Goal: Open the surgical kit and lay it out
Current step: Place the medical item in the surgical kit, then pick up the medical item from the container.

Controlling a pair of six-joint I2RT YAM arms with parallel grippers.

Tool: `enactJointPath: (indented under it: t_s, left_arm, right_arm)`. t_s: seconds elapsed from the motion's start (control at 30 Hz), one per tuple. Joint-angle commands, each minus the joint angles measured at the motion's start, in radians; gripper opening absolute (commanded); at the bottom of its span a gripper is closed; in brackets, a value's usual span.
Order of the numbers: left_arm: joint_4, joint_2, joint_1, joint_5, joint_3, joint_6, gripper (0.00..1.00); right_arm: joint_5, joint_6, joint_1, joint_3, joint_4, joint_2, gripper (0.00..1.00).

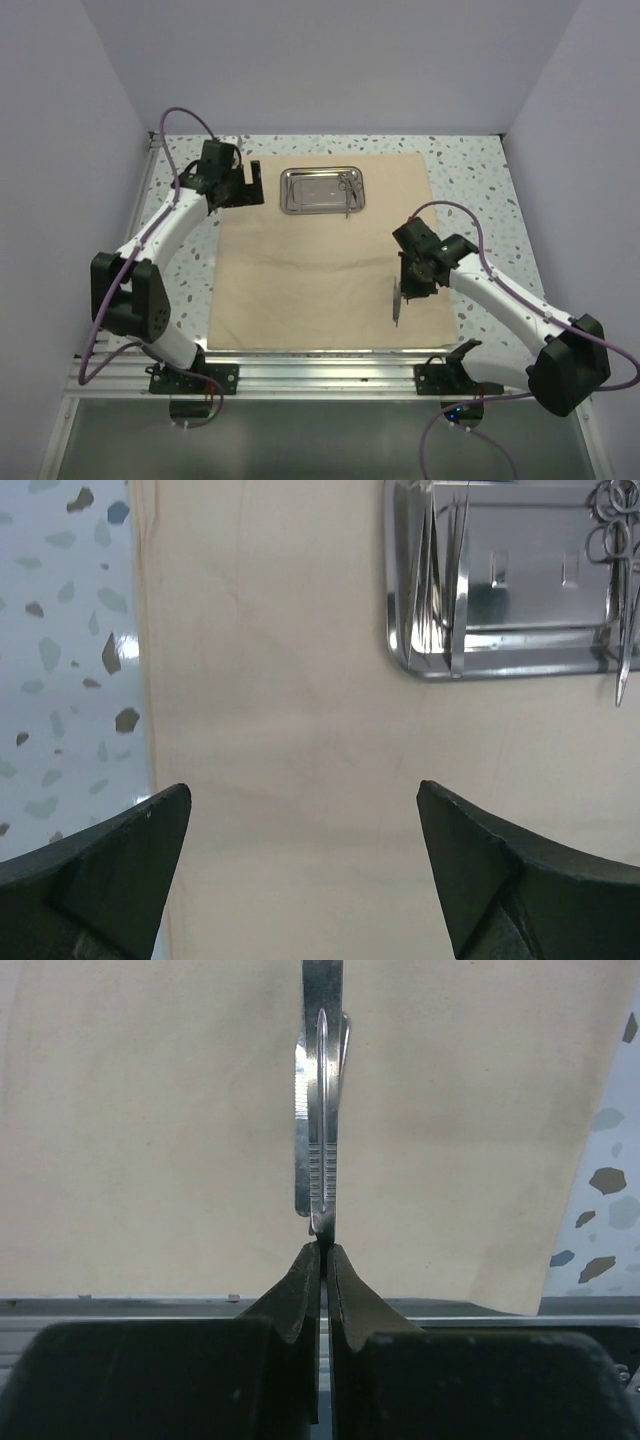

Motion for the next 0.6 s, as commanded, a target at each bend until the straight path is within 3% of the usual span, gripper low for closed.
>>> enactJointPath:
  t_s: [0.0, 0.17, 0.2, 0.27, 0.37, 0.57]
  left_arm:
    - [0.036, 0.132, -0.016, -0.023, 0.182, 0.044, 1.00]
    - [0.018, 0.282, -0.054, -0.029, 0.342, 0.034, 1.00]
    - [0.008, 0.324, -0.062, -0.032, 0.385, 0.031, 1.00]
    - [0.005, 0.361, -0.091, -0.041, 0.422, 0.025, 1.00]
    - [0.001, 0.430, -0.132, -0.052, 0.498, 0.019, 1.00]
    - [-0.036, 0.584, -0.197, -0.086, 0.662, 0.010, 1.00]
  right_arm:
    - [-0.083, 0.008, 0.003, -0.016, 0.037, 0.003, 0.00]
    - [-0.130, -0.032, 0.003, -0.051, 0.048, 0.023, 0.01]
    - [-0.146, -0.038, 0.003, -0.051, 0.045, 0.032, 0.35]
    - [-0.149, -0.049, 0.003, -0.043, 0.027, 0.044, 0.74]
    - [-0.127, -0.059, 0.003, -0.017, -0.004, 0.034, 0.81]
    - [-0.101, -0.084, 0.003, 0.064, -0.069, 0.017, 0.82]
